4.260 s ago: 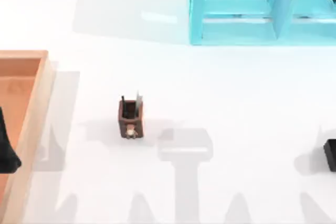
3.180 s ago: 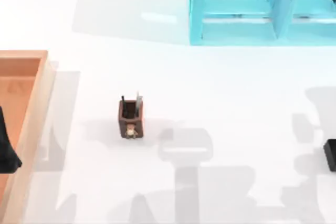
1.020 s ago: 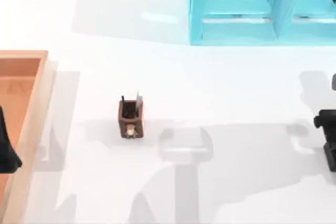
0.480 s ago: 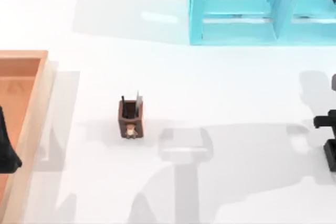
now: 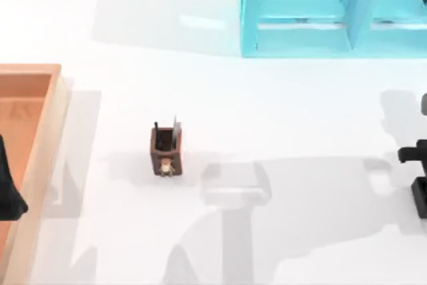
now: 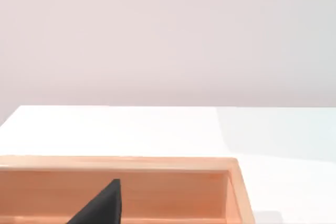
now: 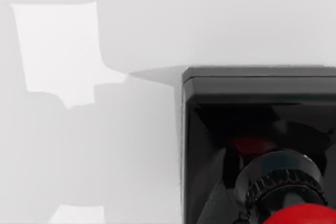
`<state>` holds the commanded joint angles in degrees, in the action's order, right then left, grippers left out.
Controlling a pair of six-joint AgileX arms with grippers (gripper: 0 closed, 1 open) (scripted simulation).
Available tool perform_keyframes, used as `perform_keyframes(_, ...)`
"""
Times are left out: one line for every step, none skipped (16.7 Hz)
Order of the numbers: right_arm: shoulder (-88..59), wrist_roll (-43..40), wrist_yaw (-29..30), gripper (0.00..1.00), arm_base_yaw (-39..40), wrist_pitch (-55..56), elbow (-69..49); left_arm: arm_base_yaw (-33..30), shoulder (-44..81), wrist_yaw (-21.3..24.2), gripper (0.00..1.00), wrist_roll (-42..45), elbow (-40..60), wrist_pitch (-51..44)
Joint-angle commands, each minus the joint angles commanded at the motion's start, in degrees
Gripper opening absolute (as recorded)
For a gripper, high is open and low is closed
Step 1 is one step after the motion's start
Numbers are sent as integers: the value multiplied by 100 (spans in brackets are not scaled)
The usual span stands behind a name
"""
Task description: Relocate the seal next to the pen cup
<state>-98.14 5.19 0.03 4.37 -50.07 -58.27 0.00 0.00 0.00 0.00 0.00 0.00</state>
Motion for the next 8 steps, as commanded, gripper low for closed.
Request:
perform_keyframes(-9,57,0,0,62,-71,-74,0,0,0,100,0,0,0)
perform_keyframes(-26,159,1,0,165,-200,-208,0,0,0,100,0,0,0)
perform_keyframes(-52,303,3,0,303,-381,-402,0,0,0,100,0,0,0)
perform_keyframes(-88,480,5,0,468,-603,-656,0,0,0,100,0,0,0)
perform_keyframes(-131,685,9,0,655,-869,-971,0,0,0,100,0,0,0)
perform_keyframes(-177,907,12,0,862,-1173,-1346,0,0,0,100,0,0,0)
perform_keyframes(-224,1137,14,0,1082,-1507,-1762,0,0,0,100,0,0,0)
perform_keyframes(-269,1369,15,0,1309,-1855,-2186,0,0,0,100,0,0,0)
